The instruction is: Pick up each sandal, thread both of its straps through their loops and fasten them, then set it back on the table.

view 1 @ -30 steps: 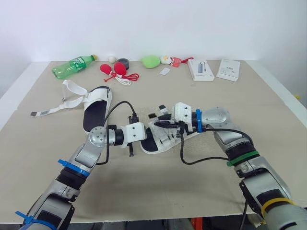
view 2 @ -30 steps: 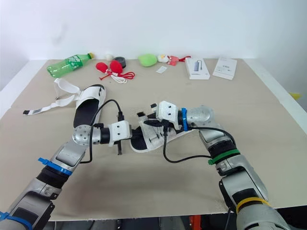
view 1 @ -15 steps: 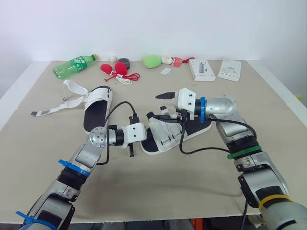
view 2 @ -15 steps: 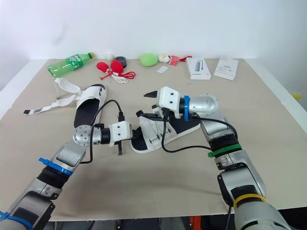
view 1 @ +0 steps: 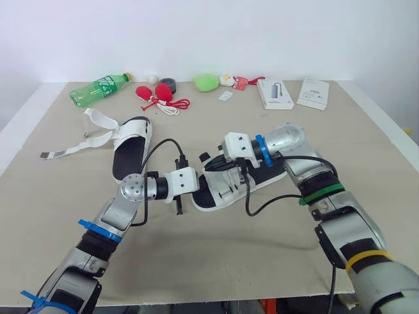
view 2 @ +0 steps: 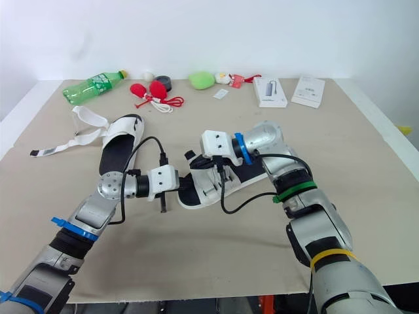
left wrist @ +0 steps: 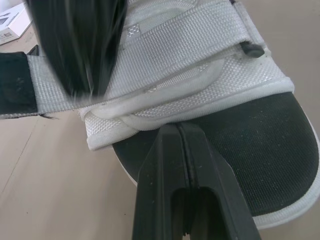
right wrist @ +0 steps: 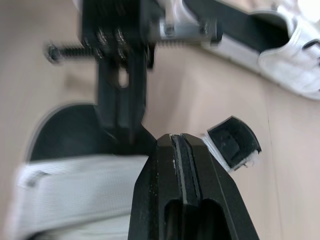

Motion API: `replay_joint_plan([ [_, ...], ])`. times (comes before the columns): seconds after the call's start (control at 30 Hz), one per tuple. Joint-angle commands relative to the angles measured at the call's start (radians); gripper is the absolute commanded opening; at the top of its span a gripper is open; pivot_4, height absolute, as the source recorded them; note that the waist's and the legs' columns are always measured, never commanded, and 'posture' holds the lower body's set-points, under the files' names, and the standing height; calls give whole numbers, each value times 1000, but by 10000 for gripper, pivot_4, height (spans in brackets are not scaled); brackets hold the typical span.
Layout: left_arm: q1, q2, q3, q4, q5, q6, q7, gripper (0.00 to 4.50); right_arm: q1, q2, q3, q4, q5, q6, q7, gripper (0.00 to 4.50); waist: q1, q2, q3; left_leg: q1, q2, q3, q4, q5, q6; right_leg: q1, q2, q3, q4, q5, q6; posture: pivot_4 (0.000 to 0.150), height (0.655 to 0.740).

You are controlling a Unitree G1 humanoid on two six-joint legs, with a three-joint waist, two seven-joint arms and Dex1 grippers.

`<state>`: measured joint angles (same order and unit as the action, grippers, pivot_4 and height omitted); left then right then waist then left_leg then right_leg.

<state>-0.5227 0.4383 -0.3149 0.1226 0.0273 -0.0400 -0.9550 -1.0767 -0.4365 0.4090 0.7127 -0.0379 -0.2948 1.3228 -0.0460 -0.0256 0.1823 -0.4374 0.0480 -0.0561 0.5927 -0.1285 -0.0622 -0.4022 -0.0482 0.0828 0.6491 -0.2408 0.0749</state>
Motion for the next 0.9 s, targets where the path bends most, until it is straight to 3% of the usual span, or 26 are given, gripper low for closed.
replay_joint_plan([
  [0.03, 17, -1, -23, -19, -3, 9, -24, 0, -58, 5, 9, 73, -67, -101, -30, 922, 1, 0, 0, 0, 0, 0, 0, 0, 0, 0, 0, 0, 0, 0, 1, 1500, 7400],
  [0.3, 19, -4, -27, -21, -2, 11, -22, 0, -121, 15, 64, 208, -209, -295, -109, 922, 0, 0, 0, 0, 0, 0, -3, 0, 0, -1, 0, -1, 0, 0, 2, 1500, 7400],
  [0.53, 19, -4, -26, -21, -5, 8, -25, 0, -221, 0, 93, 355, -368, -439, -358, 922, 1, 0, 0, 0, 0, 0, -3, 0, -1, -1, 0, -1, 0, -1, 0, 1500, 7400],
  [0.7, 16, 5, -17, -21, -9, 7, -30, 0, -255, 10, -87, 467, -198, -309, -333, 922, 0, 1, 0, 0, 0, -1, -4, 0, -1, -1, 0, 0, 0, 0, 1, 1500, 7400],
  [0.9, -2, 17, 31, -28, -53, 14, -31, 0, -228, -52, -295, 504, 15, -140, -59, 922, -1, 2, 1, 0, 0, -1, -5, 0, -1, -1, 0, -1, 1, 0, 1, 1500, 7400],
])
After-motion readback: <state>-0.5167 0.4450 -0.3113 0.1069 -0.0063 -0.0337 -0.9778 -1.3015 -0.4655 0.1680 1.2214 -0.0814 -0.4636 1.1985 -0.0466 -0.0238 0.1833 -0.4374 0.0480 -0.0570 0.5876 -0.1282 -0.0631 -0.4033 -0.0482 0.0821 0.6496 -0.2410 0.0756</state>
